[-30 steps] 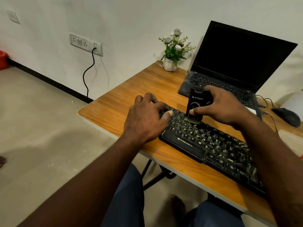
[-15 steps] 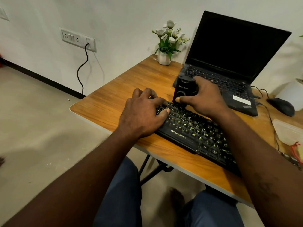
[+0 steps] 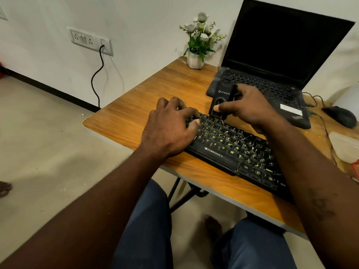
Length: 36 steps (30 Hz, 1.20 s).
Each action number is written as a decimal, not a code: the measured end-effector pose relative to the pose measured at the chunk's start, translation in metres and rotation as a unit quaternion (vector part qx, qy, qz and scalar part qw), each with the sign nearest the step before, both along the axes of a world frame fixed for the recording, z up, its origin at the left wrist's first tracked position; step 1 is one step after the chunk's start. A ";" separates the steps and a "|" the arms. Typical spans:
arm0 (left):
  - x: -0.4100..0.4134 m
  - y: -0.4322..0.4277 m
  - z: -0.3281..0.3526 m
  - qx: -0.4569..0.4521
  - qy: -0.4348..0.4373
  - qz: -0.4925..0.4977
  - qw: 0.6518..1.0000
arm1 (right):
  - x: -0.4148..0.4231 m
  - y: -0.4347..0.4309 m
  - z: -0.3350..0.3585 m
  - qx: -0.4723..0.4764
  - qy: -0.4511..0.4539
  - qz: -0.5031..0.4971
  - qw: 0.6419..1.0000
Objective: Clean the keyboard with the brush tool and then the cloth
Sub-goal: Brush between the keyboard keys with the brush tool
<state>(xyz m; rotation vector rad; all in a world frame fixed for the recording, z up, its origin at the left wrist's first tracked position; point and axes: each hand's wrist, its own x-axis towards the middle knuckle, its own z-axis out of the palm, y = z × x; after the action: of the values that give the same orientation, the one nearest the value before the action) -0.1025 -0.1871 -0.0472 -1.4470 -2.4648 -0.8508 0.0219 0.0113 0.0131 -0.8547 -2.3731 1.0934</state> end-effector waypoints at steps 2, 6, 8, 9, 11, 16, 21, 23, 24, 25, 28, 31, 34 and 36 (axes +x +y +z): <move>0.000 0.000 -0.001 -0.001 -0.003 -0.001 1.000 | 0.005 0.001 0.001 0.041 -0.008 -0.018 0.999; -0.002 0.001 -0.001 0.001 -0.004 -0.003 1.000 | 0.020 -0.004 0.011 0.045 -0.003 0.031 0.998; -0.002 0.001 -0.001 0.000 -0.002 -0.005 1.000 | 0.023 -0.011 0.018 0.034 0.004 0.081 0.996; -0.002 0.000 -0.001 0.001 -0.003 -0.006 1.000 | 0.023 -0.016 0.020 0.052 -0.005 0.087 0.995; -0.002 0.000 -0.001 0.001 -0.004 -0.005 1.000 | 0.020 -0.026 0.022 0.127 -0.032 0.071 0.989; -0.001 -0.002 0.000 -0.006 -0.001 -0.008 1.000 | 0.018 -0.041 0.025 0.080 -0.031 0.122 0.989; -0.001 -0.003 0.000 -0.006 -0.005 -0.010 1.000 | 0.018 -0.054 0.019 0.123 -0.016 0.101 0.987; -0.001 -0.002 0.001 -0.009 0.001 -0.006 1.000 | 0.019 -0.058 0.020 0.105 -0.024 0.127 0.986; -0.001 -0.002 0.001 -0.010 0.002 -0.006 1.000 | 0.019 -0.057 0.020 0.114 -0.019 0.115 0.987; -0.001 -0.002 0.001 -0.011 0.002 -0.007 1.000 | 0.019 -0.058 0.020 0.136 -0.014 0.090 0.986; -0.001 -0.003 0.002 -0.012 -0.003 -0.009 1.000 | 0.024 -0.064 0.018 0.135 -0.021 0.092 0.986; -0.001 -0.004 0.002 -0.014 -0.002 -0.006 1.000 | 0.031 -0.068 0.020 0.086 -0.036 0.160 0.983; -0.001 -0.003 0.001 -0.015 -0.008 -0.010 1.000 | 0.032 -0.058 0.017 0.160 -0.025 0.054 0.985; -0.001 -0.002 0.000 -0.011 -0.008 -0.011 1.000 | 0.033 -0.057 0.015 0.196 -0.010 -0.001 0.981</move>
<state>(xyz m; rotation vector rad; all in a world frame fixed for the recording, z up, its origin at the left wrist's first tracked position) -0.1038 -0.1895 -0.0470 -1.4824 -2.4817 -0.8451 0.0550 -0.0458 0.0283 -0.7247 -2.4816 0.5844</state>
